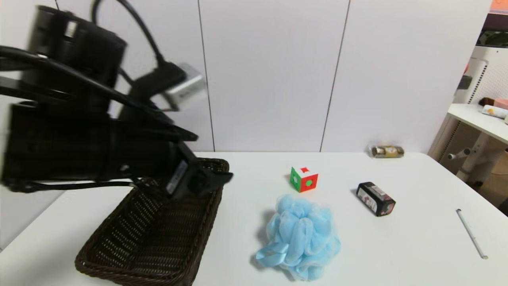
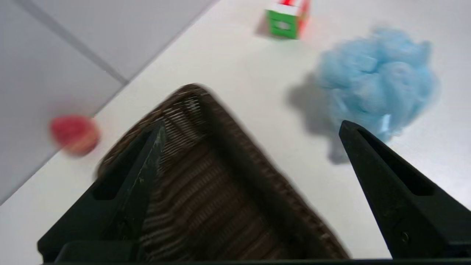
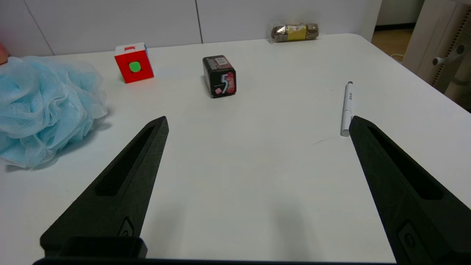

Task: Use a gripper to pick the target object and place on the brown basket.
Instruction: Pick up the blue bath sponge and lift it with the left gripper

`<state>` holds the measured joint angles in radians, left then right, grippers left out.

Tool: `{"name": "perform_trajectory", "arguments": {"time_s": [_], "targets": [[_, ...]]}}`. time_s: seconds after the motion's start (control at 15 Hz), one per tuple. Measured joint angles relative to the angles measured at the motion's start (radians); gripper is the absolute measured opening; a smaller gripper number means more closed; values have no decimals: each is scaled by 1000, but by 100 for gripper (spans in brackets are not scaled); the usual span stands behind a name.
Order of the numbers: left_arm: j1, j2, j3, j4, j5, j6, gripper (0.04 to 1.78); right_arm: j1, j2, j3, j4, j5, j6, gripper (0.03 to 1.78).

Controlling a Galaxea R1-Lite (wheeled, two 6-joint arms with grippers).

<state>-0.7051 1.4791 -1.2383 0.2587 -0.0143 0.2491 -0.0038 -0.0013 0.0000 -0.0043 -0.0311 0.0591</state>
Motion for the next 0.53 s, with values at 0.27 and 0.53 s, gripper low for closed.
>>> {"name": "perform_trajectory", "arguments": {"time_s": [0.27,0.53], "targets": [[-146,218,-83,6,-103,13,169,0,0,0,0,0,0,169],[-202,392,-161,4,-121,19,169,0,0,0,0,0,0,169]]}}
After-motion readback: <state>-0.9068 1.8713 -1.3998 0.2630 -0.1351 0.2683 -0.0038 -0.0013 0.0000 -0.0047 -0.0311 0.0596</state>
